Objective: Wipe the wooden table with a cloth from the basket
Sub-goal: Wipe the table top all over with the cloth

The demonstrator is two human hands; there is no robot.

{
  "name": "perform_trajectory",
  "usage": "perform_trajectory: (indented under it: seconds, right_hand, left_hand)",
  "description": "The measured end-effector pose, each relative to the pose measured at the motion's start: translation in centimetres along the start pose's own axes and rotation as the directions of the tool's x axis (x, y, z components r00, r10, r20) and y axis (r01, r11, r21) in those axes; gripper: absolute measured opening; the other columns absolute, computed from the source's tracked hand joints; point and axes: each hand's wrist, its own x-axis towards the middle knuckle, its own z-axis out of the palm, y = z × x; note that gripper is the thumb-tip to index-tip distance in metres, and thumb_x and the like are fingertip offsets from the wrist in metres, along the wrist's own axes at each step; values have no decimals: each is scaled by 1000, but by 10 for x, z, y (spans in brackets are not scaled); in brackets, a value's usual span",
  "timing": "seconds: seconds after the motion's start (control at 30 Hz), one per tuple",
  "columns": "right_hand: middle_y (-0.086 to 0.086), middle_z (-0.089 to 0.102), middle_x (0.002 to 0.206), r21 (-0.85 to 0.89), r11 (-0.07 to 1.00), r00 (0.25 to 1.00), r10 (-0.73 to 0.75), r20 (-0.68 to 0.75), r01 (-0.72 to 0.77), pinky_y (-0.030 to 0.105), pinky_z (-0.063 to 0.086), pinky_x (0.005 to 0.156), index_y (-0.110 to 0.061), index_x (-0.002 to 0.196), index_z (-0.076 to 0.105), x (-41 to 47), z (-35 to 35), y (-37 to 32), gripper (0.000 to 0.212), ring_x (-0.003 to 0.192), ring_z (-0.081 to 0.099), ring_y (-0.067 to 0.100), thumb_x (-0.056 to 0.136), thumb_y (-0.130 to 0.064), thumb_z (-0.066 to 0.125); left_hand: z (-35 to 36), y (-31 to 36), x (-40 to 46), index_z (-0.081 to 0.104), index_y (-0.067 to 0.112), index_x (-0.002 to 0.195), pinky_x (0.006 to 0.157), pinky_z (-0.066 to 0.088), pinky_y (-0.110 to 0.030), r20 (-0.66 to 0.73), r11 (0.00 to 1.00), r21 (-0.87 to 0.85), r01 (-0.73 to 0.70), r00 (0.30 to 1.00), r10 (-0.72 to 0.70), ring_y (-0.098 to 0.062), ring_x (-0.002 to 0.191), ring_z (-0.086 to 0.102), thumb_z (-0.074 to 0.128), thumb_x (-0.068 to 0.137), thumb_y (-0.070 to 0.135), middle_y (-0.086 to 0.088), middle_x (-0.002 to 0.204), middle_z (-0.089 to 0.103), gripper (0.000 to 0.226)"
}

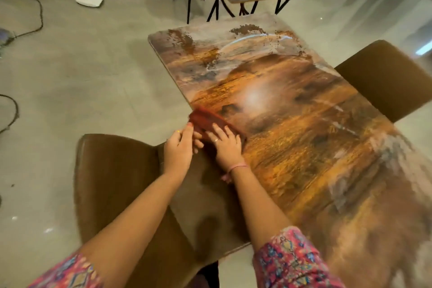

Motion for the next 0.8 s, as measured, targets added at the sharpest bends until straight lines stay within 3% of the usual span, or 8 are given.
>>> perform_trajectory:
  seconds: [0.13, 0.27, 0.57, 0.8]
  right_hand:
    - [-9, 2, 160, 57, 974, 976, 218, -2, -217, 54, 8, 115, -33, 148, 23, -19, 6, -27, 70, 147, 3, 24, 90, 2, 40]
    - [-7, 0, 160, 95, 935, 940, 341, 31, -342, 54, 7, 116, -31, 149, 22, -25, 7, -47, 77, 147, 1, 26, 87, 9, 43]
    - [-6, 3, 160, 78, 899, 902, 432, 15, -431, 56, 10, 116, -31, 148, 25, -19, 9, -60, 76, 147, 3, 28, 86, 8, 45]
    - [-6, 0, 160, 176, 816, 833, 552, 43, -550, 57, 3, 116, -32, 149, 21, 13, 2, -80, 80, 147, -2, 28, 86, 13, 41]
  left_hand:
    - [-71, 25, -5, 64, 10, 76, 49, 42, -17, 81, 999, 48, 21, 996, -25, -5, 50, 52, 45, 98, 30, 0, 60, 62, 36]
    - [-125, 37, -4, 64, 10, 82, 48, 42, -12, 77, 997, 26, 72, 994, -74, -6, 56, 53, 43, 99, 30, 0, 65, 61, 33]
    - [-167, 49, 28, 68, 12, 89, 61, 46, -24, 149, 961, -30, 276, 952, -269, -10, 63, 56, 48, 96, 33, 0, 72, 66, 29]
    - [-166, 73, 83, 66, 16, 88, 59, 42, -23, 282, 912, -33, 409, 879, -384, -9, 63, 53, 45, 97, 29, 1, 76, 65, 26]
